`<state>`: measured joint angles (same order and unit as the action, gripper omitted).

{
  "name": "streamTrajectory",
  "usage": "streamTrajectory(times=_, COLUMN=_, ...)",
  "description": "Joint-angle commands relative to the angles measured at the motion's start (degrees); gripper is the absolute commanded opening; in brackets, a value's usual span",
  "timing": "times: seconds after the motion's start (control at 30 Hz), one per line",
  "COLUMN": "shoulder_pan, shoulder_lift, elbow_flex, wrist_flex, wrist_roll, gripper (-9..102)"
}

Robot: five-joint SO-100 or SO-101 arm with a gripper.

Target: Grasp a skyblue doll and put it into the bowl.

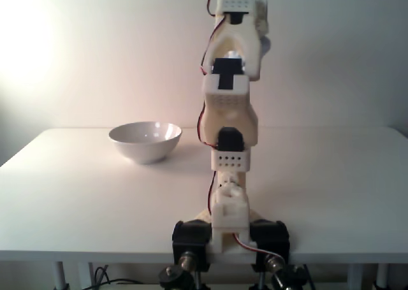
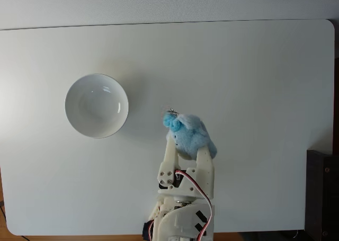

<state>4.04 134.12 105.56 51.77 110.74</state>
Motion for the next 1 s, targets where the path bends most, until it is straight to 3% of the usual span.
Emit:
streamTrajectory(times=0.0, shoulder_pan=-2.90, shoulder_lift=-2.29, elbow_flex=-5.10, wrist_flex=-0.79, wrist_roll=-0.26, gripper=8)
streamTrajectory(times=0.37, shoulder_pan=-13.01, shoulder_lift=-20.39, elbow_flex=-22.32, wrist_flex=-0.62, wrist_roll=-0.53, gripper=8)
streamTrajectory(times=0.63, shoulder_pan=-21.01, shoulder_lift=-35.24, elbow_flex=-35.42, wrist_flex=-0.09, wrist_roll=-6.94, gripper=8)
streamTrajectory(times=0.97, shoulder_pan=-29.18, shoulder_lift=-47.72, elbow_flex=-43.42, wrist_flex=-0.09, wrist_roll=-9.49, gripper=8)
